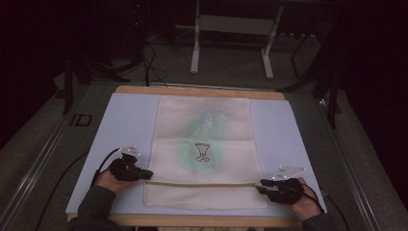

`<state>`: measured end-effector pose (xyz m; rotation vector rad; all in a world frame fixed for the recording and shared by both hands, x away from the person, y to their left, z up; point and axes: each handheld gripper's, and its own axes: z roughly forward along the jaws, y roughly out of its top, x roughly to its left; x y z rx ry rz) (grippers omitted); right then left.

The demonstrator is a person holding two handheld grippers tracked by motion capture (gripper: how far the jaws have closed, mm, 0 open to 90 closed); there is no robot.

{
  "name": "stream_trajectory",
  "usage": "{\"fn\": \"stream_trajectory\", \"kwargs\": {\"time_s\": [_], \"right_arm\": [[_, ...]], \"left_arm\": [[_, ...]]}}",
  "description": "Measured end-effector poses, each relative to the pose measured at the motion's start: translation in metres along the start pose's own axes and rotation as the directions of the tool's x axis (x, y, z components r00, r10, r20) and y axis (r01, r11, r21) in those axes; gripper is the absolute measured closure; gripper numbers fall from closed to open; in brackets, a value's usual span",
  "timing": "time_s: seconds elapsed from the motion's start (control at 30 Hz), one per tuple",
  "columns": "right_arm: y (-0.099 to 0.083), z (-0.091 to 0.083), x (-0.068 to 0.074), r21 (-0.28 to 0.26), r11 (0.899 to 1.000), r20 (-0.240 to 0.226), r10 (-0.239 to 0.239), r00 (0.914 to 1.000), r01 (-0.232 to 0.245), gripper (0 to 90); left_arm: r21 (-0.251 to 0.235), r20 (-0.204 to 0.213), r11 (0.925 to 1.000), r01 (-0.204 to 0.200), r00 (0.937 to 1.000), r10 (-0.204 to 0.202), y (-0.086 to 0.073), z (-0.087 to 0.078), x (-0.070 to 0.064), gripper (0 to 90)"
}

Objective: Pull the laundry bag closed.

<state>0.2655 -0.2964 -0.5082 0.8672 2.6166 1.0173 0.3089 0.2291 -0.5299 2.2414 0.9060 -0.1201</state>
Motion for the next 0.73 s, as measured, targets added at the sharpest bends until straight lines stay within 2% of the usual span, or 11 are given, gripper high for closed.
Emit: {"fn": "stream_trajectory", "kwargs": {"time_s": [0.07, 0.17, 0.37, 0.5, 0.57, 0.7, 0.73], "right_arm": [[-0.001, -0.004, -0.005, -0.040, 0.999, 0.016, 0.034, 0.9993, -0.034, 62.4], [-0.003, -0.006, -0.008, -0.065, 0.996, 0.024, 0.067, 0.9975, -0.065, 62.4], [-0.003, -0.004, -0.010, -0.082, 0.993, 0.044, 0.091, 0.9949, -0.087, 62.1], [-0.008, -0.001, -0.013, -0.058, 0.995, 0.075, 0.090, 0.9931, -0.086, 61.4], [-0.012, 0.000, -0.016, -0.056, 0.993, 0.076, 0.110, 0.9910, -0.106, 61.2], [-0.018, -0.001, -0.023, -0.069, 0.987, 0.107, 0.154, 0.9823, -0.147, 61.2], [-0.019, -0.001, -0.024, -0.076, 0.985, 0.117, 0.162, 0.9798, -0.154, 61.3]], "left_arm": [[-0.003, 0.000, 1.0000, -0.001, 1.0000, 0.001, 0.000, 0.000, -0.001, 85.3], [-0.005, -0.004, 1.0000, -0.005, 1.0000, 0.005, 0.000, 0.000, -0.001, 85.2], [-0.019, -0.033, 0.9995, -0.026, 0.9991, 0.025, 0.002, -0.001, -0.004, 84.4], [-0.048, -0.090, 0.9979, -0.043, 0.9952, 0.038, 0.004, -0.004, -0.005, 83.2], [-0.057, -0.104, 0.9974, -0.044, 0.9939, 0.038, 0.004, -0.005, -0.005, 82.9], [-0.097, -0.179, 0.9947, -0.034, 0.9837, 0.016, 0.003, -0.007, -0.002, 81.9], [-0.102, -0.205, 0.9944, -0.027, 0.9788, 0.005, 0.003, -0.007, 0.000, 81.2]]}}
